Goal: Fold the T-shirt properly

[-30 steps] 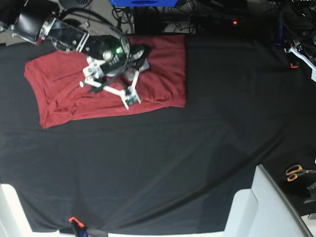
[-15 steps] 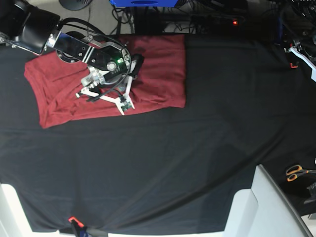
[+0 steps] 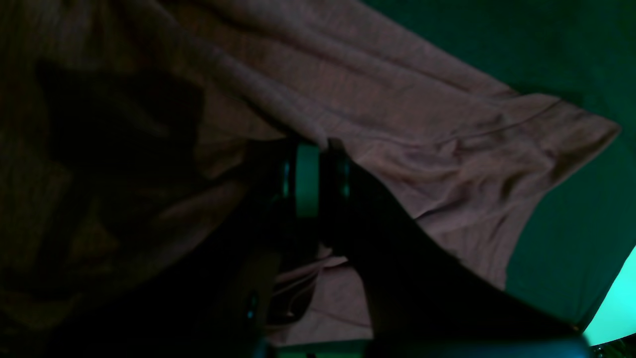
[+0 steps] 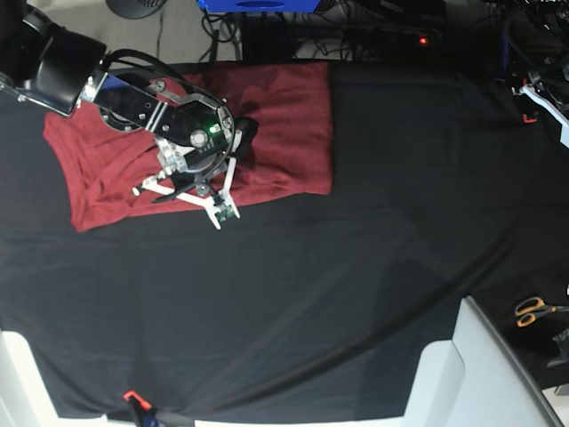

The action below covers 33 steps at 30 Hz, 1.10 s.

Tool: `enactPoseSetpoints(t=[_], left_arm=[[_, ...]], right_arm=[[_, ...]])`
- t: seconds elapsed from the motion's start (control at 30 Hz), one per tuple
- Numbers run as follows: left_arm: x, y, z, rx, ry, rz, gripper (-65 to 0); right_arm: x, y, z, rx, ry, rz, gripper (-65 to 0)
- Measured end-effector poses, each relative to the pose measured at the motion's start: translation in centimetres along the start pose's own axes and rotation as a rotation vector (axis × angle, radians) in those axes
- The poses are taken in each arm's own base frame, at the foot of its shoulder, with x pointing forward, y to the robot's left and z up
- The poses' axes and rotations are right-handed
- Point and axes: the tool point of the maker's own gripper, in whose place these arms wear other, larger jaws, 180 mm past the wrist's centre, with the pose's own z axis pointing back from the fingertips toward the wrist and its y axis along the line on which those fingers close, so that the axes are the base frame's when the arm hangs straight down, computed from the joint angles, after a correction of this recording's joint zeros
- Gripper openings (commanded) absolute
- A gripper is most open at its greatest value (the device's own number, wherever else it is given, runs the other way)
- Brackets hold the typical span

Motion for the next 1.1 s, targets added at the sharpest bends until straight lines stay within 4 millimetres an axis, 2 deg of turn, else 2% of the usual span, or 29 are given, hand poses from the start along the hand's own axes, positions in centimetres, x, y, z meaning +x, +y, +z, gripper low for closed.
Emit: enactPoseSetpoints(t=[0.13,0.3,0.4,0.57,0.67,0.73,0.83,0.9,1.03,1.1], left_arm=[[0.0,0.0,0.0,0.000,0.000,0.000,-65.0],[0.0,0.0,0.0,0.000,0.001,0.000,-65.0],[-0.3,0.0,-0.2,-0.005,0.006,0.009,-65.0],[-2.2,0.0,-1.6,-0.033,0.060,0.072,-65.0],[-2.1,-0.2,-2.1,-0.044,0.049,0.091,-65.0],[-1.1,-0.2,-2.0,-0.044,-0.002,0.091,-65.0],[-1.1,-0.2,-2.1,-0.045,-0.004,0.092,-65.0],[-1.2,-0.1,-2.0,-0.044,-0.002,0.092,-65.0],[-1.2,-0.1,-2.0,-0.044,-0.001,0.092,-65.0],[-1.2,-0.1,-2.0,-0.043,-0.003,0.091,-65.0]], right_arm=[[1.0,0.0,0.8,0.015,-0.010,-0.006,-63.2],[2.6,-1.6,0.5,-0.024,-0.032,-0.009,-63.2],[2.2,-2.4,-0.3,-0.053,-0.006,-0.008,-63.0],[1.4,-3.3,-1.2,-0.085,0.027,-0.004,-62.6],[1.1,-3.5,-1.6,-0.093,0.041,-0.003,-61.7],[1.0,-3.6,-1.6,-0.096,0.042,-0.003,-56.0],[1.0,-3.6,-1.6,-0.096,0.043,-0.003,-40.4],[0.9,-3.6,-1.6,-0.096,0.043,-0.003,-32.6],[1.2,-3.4,-1.3,-0.083,0.039,-0.025,-29.7],[2.0,-3.3,0.0,-0.043,-0.002,-0.116,-29.7]])
